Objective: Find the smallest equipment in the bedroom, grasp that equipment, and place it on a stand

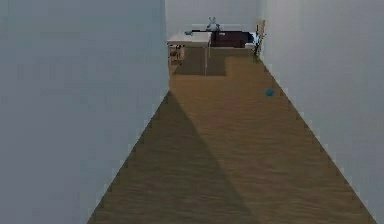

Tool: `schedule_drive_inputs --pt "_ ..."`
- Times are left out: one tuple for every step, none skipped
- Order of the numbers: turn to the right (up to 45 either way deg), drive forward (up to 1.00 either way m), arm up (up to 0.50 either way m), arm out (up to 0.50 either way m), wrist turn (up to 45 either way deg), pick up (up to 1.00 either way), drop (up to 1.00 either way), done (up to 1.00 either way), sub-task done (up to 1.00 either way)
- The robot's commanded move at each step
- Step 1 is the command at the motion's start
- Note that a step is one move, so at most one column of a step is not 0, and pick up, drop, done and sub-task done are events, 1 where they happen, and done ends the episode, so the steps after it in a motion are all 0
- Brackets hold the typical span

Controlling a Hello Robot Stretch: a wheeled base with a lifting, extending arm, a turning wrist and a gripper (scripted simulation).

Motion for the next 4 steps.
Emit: schedule_drive_inputs --pt "0.0 0.35 0.00 0.00 0.0 0.00 0.00 0.00 0.00" --pt "39.0 0.00 0.00 0.00 0.0 0.00 0.00 0.00 0.00" --pt "0.0 0.20 0.00 0.00 0.0 0.00 0.00 0.00 0.00" --pt "-36.0 0.00 0.00 0.00 0.0 0.00 0.00 0.00 0.00"
